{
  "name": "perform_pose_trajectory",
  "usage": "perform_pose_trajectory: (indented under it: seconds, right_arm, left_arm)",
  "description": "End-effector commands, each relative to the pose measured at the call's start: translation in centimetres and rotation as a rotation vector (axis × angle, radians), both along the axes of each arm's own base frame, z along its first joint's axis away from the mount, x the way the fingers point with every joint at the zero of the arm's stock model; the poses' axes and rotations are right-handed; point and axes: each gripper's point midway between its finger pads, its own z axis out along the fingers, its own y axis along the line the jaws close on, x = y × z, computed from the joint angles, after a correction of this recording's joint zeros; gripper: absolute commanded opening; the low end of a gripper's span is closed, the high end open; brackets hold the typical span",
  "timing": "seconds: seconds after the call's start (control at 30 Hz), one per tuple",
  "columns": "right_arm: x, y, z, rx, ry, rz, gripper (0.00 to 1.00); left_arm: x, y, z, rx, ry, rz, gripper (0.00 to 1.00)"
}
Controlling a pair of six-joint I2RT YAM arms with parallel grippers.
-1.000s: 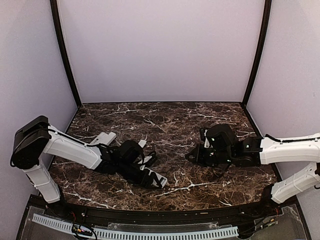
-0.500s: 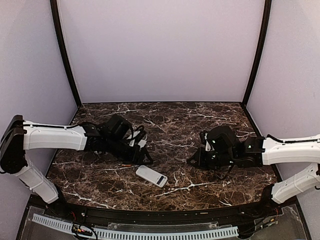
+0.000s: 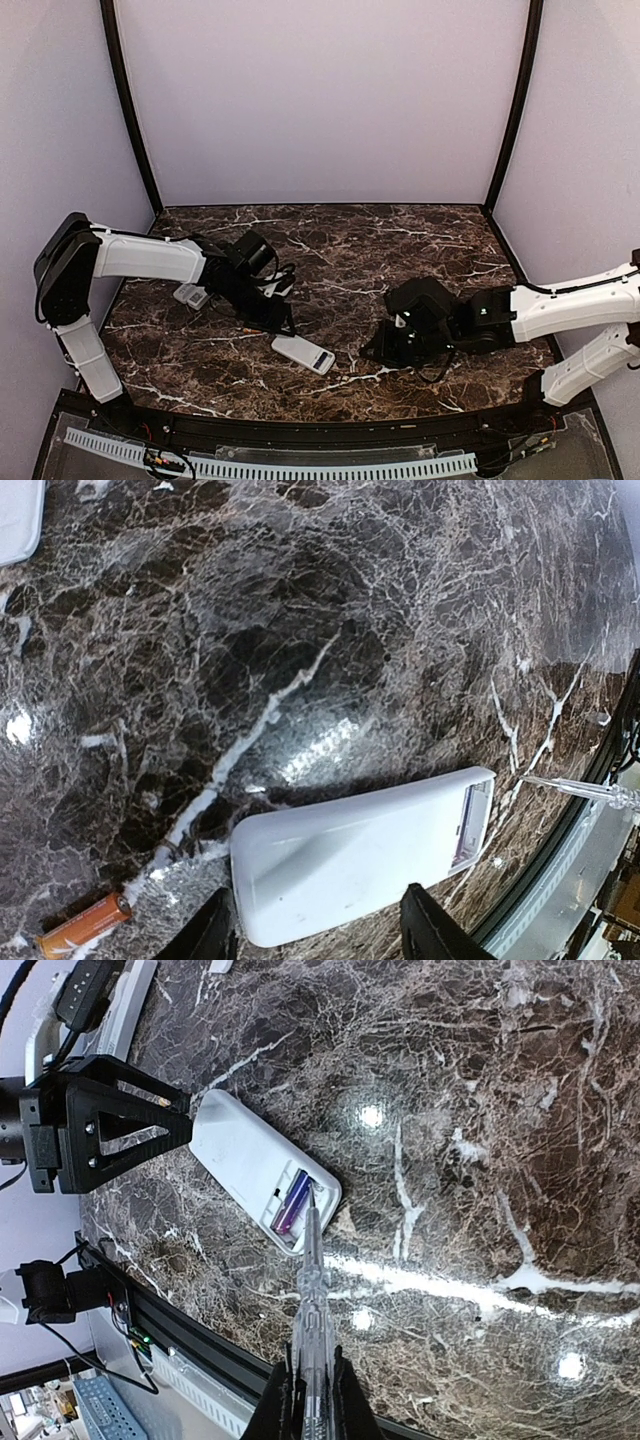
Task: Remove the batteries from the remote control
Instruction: Adjust the remote control without the battery cover at the center of the board.
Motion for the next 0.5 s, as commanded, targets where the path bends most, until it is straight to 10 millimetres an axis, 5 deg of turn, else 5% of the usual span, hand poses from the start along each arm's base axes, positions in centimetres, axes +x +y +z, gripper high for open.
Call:
perform_pose_trajectory:
  seconds: [0.0,0.47]
  right_arm:
    - [0.0,0.8,0.1,0.004,0.026,-0.045,0.0]
    - [-0.7,2.7,-0.4,0.024,0.063,0.022,0.0]
  left_arm:
    - [0.1,0.6,-0.3,0.035,0.004,-0.035,0.54]
    - [-0.2,1.2,-1.5,0.066,0.022,-0.018,0.45]
